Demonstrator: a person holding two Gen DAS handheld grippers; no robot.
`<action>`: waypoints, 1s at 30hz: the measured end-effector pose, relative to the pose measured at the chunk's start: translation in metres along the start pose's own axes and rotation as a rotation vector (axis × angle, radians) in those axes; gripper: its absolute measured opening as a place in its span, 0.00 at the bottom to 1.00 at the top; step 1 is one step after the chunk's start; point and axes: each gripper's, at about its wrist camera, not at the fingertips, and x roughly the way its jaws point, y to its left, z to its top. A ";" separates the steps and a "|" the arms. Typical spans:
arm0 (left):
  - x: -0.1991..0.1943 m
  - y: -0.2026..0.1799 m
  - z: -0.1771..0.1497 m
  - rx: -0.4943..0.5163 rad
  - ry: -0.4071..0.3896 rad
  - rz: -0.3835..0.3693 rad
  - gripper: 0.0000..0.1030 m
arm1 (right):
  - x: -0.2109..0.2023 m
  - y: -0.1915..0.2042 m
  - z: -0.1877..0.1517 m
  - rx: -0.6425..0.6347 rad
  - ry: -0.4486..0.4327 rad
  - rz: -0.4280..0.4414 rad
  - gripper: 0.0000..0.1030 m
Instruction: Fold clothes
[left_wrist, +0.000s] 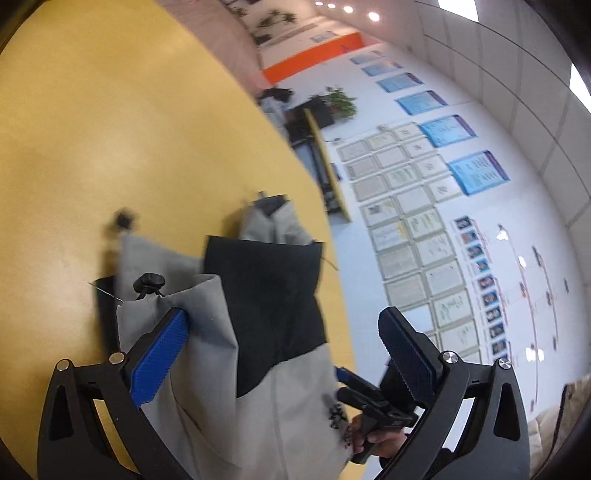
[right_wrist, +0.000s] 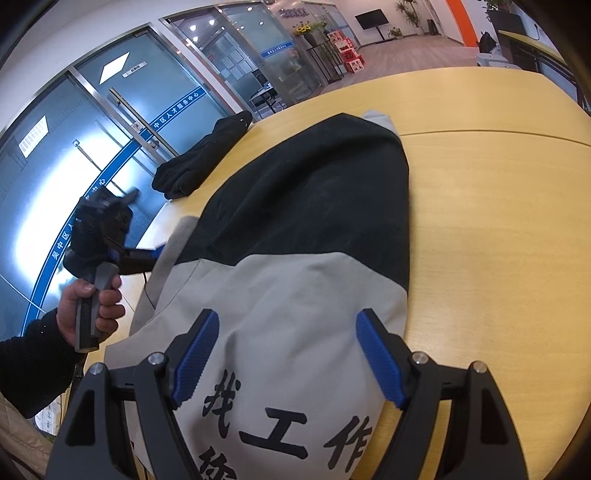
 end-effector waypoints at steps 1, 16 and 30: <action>0.002 -0.004 0.002 0.016 -0.002 -0.014 1.00 | 0.000 -0.001 0.000 0.002 -0.001 0.000 0.78; -0.027 0.026 0.012 0.087 0.043 0.180 1.00 | -0.003 -0.004 0.010 0.002 0.051 0.009 0.78; -0.036 -0.005 -0.090 0.103 0.320 0.203 1.00 | -0.025 -0.060 -0.005 0.128 0.267 0.049 0.86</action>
